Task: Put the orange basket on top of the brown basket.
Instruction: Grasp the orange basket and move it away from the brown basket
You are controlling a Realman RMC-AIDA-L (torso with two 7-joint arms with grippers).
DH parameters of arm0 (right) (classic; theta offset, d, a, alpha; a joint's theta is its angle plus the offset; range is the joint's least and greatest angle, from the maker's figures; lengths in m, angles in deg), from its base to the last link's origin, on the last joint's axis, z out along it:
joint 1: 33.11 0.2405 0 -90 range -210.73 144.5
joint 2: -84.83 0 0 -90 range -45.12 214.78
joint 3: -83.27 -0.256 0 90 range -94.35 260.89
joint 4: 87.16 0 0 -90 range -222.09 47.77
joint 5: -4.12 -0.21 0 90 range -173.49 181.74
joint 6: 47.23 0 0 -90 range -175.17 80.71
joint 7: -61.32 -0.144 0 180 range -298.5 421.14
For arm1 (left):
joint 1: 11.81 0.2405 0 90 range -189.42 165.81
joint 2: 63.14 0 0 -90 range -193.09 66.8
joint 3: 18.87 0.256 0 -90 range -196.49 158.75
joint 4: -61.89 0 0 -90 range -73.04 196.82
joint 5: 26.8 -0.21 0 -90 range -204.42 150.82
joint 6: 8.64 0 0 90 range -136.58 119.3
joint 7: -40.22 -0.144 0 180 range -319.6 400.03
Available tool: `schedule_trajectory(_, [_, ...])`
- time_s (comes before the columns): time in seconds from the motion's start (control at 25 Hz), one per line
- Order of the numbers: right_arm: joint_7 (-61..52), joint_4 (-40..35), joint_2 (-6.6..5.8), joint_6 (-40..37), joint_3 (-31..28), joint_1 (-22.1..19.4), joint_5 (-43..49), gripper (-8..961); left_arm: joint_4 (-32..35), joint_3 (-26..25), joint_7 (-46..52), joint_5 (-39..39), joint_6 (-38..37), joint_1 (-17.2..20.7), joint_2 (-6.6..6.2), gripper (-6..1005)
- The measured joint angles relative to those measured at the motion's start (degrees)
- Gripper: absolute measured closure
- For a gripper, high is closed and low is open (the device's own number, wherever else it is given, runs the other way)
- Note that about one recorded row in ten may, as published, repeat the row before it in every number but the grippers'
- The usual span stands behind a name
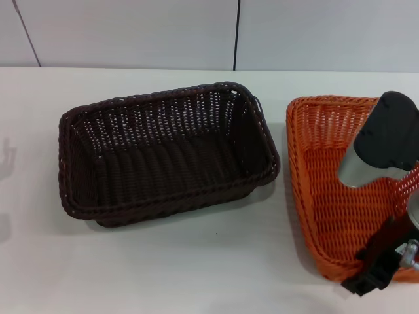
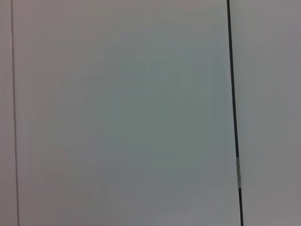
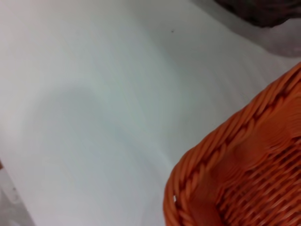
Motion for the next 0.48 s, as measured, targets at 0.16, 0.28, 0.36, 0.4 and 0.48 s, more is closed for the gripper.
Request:
schedule_trajectory(0.16, [0.48, 0.16, 0.53, -0.14, 0.28, 0.62, 0.93, 368, 0.31, 0.02, 0.01, 0.00, 0.00, 0.01, 0.00, 221])
schedule_trajectory(0.28, [1.31, -0.99, 1.15, -0.15, 0.46, 1.26, 1.40, 436, 0.34, 0.03, 0.01, 0.00, 0.00, 0.01, 0.00, 221])
schedule_trajectory(0.36, [1.37, -1.49, 1.58, -0.39, 0.49, 1.55, 2.16, 531, 0.36, 0.04, 0.01, 0.05, 0.00, -0.06, -0.03, 221])
schedule_trajectory(0.4, [1.37, -1.34, 1.76, -0.67, 0.40, 1.66, 2.55, 579, 0.36, 0.04, 0.01, 0.05, 0.00, -0.06, -0.03, 221])
schedule_trajectory(0.48, [1.05, 0.78, 1.92, -1.61, -0.34, 1.81, 2.94, 643, 0.42, 0.04, 0.01, 0.06, 0.00, -0.06, -0.05, 221])
